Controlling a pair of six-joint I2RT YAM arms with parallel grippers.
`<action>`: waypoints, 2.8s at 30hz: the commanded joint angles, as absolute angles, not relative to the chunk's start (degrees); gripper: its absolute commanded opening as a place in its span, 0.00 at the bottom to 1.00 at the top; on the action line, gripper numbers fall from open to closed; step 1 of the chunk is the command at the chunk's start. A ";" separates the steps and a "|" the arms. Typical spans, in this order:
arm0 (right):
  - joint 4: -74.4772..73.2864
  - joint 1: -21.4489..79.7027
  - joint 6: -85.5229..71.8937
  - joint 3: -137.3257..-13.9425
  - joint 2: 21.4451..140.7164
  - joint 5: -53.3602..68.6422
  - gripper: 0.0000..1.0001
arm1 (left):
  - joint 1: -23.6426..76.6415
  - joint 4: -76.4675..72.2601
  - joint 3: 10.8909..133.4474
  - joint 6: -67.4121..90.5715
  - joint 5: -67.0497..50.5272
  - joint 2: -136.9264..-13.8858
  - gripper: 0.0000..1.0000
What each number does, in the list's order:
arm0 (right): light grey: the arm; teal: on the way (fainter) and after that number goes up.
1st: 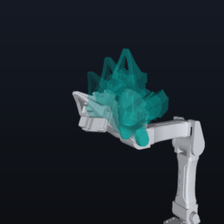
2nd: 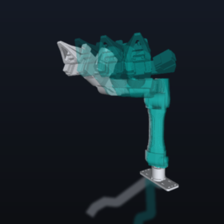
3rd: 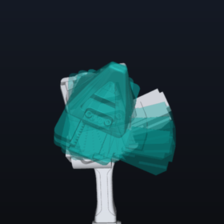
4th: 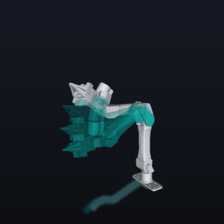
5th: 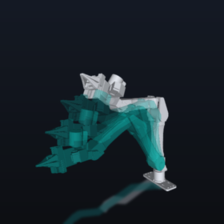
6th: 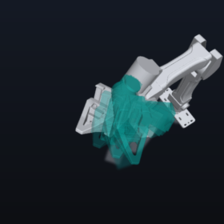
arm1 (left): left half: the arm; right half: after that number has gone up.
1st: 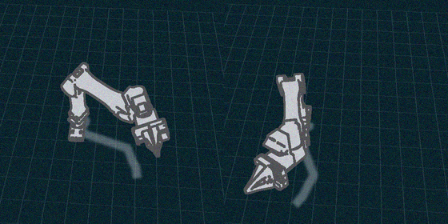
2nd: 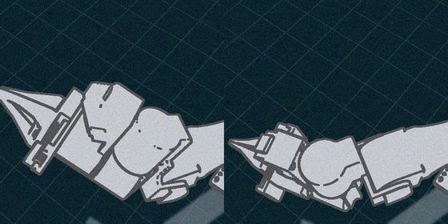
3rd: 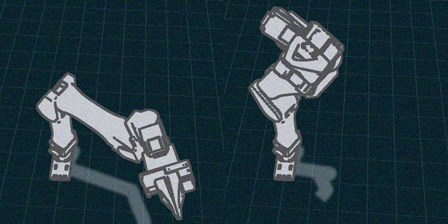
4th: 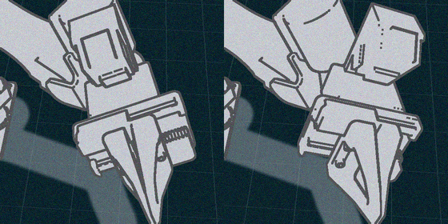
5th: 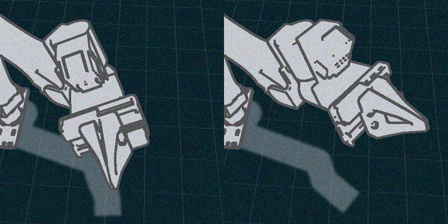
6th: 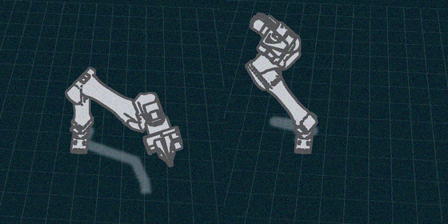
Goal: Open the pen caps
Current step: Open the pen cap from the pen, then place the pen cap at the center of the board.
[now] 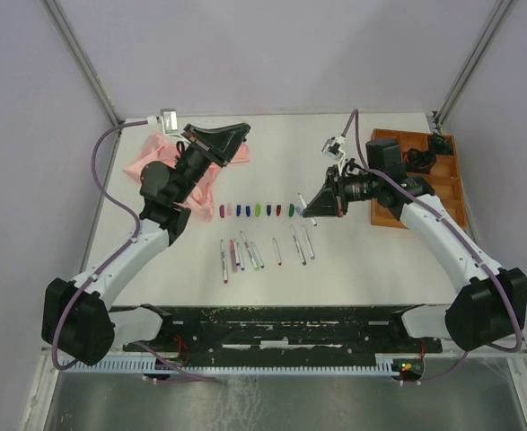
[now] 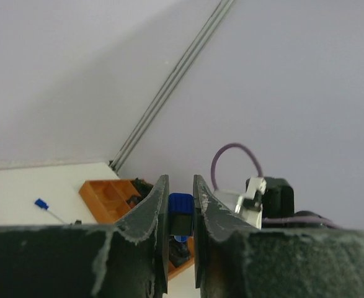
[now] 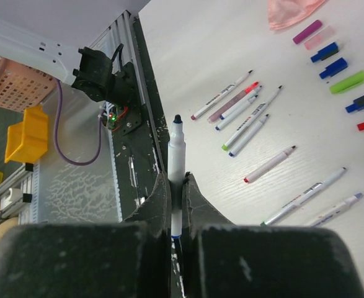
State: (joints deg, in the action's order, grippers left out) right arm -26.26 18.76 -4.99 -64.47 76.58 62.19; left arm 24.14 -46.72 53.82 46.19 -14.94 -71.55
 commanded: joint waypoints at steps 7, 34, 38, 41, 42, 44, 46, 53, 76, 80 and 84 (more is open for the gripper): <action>-30.18 14.13 2.26 -68.10 72.07 57.37 0.00 | 31.87 -43.44 42.69 46.39 -5.88 -63.64 0.03; -26.72 2.06 -3.37 -66.36 69.68 44.38 0.00 | 56.30 18.85 82.89 47.02 32.52 -104.43 0.03; -25.80 0.39 -4.50 -65.81 68.66 43.75 0.00 | 56.29 28.29 94.58 46.82 32.65 -114.16 0.03; -25.50 -0.95 -4.85 -65.64 68.07 43.26 0.00 | 56.33 31.25 100.37 45.85 32.67 -119.78 0.03; -25.48 -1.38 -5.03 -65.58 67.89 43.24 0.00 | 56.34 31.32 101.57 45.48 32.69 -121.01 0.03; -25.28 -2.28 -5.41 -65.44 67.79 43.35 0.00 | 56.33 31.57 103.74 44.83 32.70 -123.34 0.03; -25.12 -3.09 -5.74 -65.37 67.69 43.73 0.00 | 56.31 32.41 106.39 44.22 32.69 -125.67 0.03; -24.53 -5.01 -6.64 -65.21 67.56 45.10 0.00 | 56.20 35.93 113.80 43.77 33.84 -132.54 0.04; -23.23 -7.00 -8.15 -64.60 67.98 47.81 0.00 | 53.79 38.94 119.21 43.72 36.70 -140.42 0.21; -23.10 -7.17 -8.19 -64.49 67.94 48.12 0.00 | 53.40 38.94 119.44 43.55 36.34 -140.63 0.25; -23.05 -7.27 -8.32 -64.42 67.96 48.32 0.00 | 53.42 38.92 119.51 43.25 35.88 -140.63 0.26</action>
